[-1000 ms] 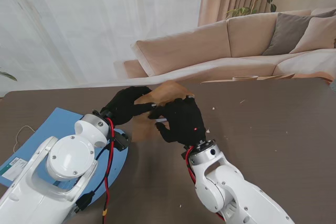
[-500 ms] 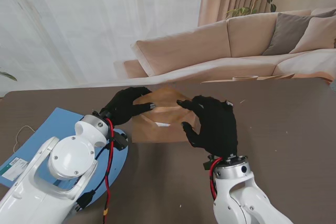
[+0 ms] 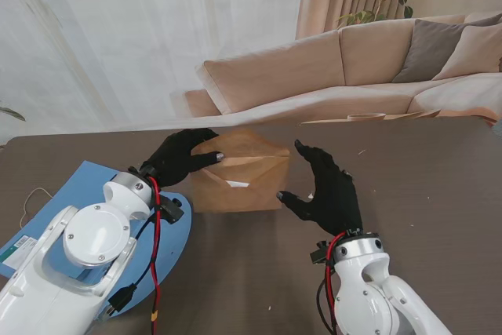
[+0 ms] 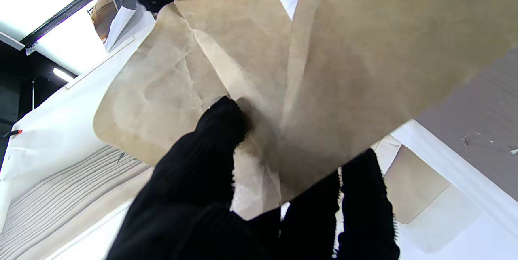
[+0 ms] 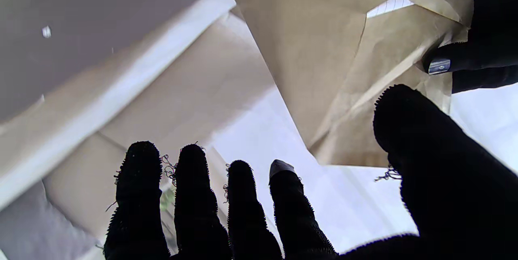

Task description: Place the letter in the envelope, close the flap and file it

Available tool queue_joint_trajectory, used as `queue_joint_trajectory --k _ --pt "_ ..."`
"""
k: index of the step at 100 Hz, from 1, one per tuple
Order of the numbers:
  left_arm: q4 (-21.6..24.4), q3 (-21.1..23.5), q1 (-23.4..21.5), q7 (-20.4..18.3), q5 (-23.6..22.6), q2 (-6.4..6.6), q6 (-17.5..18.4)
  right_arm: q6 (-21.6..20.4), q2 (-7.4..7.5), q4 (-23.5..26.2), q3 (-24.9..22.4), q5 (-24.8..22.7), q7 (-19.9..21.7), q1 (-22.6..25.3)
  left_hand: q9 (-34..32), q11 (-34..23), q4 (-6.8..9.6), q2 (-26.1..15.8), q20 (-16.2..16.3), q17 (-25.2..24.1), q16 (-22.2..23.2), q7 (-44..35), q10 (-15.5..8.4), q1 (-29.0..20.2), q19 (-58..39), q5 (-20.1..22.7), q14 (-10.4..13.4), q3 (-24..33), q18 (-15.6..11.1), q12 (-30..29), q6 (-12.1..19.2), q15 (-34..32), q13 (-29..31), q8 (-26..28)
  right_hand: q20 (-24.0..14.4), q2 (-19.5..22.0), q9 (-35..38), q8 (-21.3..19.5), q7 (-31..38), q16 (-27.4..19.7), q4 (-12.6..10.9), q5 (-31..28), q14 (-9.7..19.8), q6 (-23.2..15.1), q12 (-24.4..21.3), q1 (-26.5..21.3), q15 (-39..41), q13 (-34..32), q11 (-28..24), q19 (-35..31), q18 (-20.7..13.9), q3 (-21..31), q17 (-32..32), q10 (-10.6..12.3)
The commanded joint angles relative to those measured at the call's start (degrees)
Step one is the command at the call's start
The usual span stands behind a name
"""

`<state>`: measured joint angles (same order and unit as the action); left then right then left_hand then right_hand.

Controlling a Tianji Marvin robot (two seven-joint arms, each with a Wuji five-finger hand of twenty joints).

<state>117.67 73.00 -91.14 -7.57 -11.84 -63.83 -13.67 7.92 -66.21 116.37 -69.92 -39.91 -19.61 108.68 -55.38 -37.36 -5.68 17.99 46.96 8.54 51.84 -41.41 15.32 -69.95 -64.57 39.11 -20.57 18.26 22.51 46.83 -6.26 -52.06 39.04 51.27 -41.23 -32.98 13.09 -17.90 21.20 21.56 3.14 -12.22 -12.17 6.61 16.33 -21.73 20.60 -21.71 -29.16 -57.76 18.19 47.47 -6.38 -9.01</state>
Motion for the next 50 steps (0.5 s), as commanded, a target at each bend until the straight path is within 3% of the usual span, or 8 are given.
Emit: queue_joint_trajectory --k 1,30,50 --pt "0.2 0.5 -0.7 -1.1 0.3 -0.11 0.7 -0.4 -0.22 -0.4 -0.4 1.1 1.9 -0.7 0.2 0.2 2.03 -6.0 0.1 -0.4 0.7 -5.4 -1.2 -4.0 0.4 0.9 0.0 1.3 -0.6 0.7 4.3 0.1 -0.8 2.7 -0.7 0.5 -0.6 0.3 -2.1 -1.0 0.1 1.4 -0.1 1.6 -0.7 2.2 -0.2 1.6 -0.1 0.1 -0.3 -0.5 0.8 -0.4" --pt "0.4 1.5 -1.2 -1.9 2.4 -0.03 1.4 -3.9 -0.13 -2.6 -0.9 18.7 11.3 -5.1 0.2 0.2 2.03 -6.0 0.1 -0.4 0.8 -5.4 -1.2 -4.0 0.4 1.0 -0.1 1.3 -0.6 0.7 4.3 0.1 -0.6 2.8 -3.3 -3.2 15.4 -1.6 1.1 1.3 1.1 -11.7 1.2 0.6 0.8 -0.6 4.8 -6.9 -3.6 -4.8 -0.1 1.3 -3.5 1.7" --pt "0.6 1.5 -1.4 -2.1 3.1 -0.02 1.2 -4.0 -0.52 -4.7 -0.1 24.8 12.7 -8.1 0.2 0.1 2.05 -6.0 0.2 -0.4 0.8 -5.4 -1.1 -4.0 0.4 1.1 0.0 1.4 -0.6 0.7 4.2 0.1 -0.7 2.9 -3.9 -3.5 27.2 -4.2 8.6 3.3 0.9 -21.8 1.2 -3.6 2.1 -5.5 9.6 -15.4 -5.5 -9.9 0.5 6.7 -7.6 3.0"
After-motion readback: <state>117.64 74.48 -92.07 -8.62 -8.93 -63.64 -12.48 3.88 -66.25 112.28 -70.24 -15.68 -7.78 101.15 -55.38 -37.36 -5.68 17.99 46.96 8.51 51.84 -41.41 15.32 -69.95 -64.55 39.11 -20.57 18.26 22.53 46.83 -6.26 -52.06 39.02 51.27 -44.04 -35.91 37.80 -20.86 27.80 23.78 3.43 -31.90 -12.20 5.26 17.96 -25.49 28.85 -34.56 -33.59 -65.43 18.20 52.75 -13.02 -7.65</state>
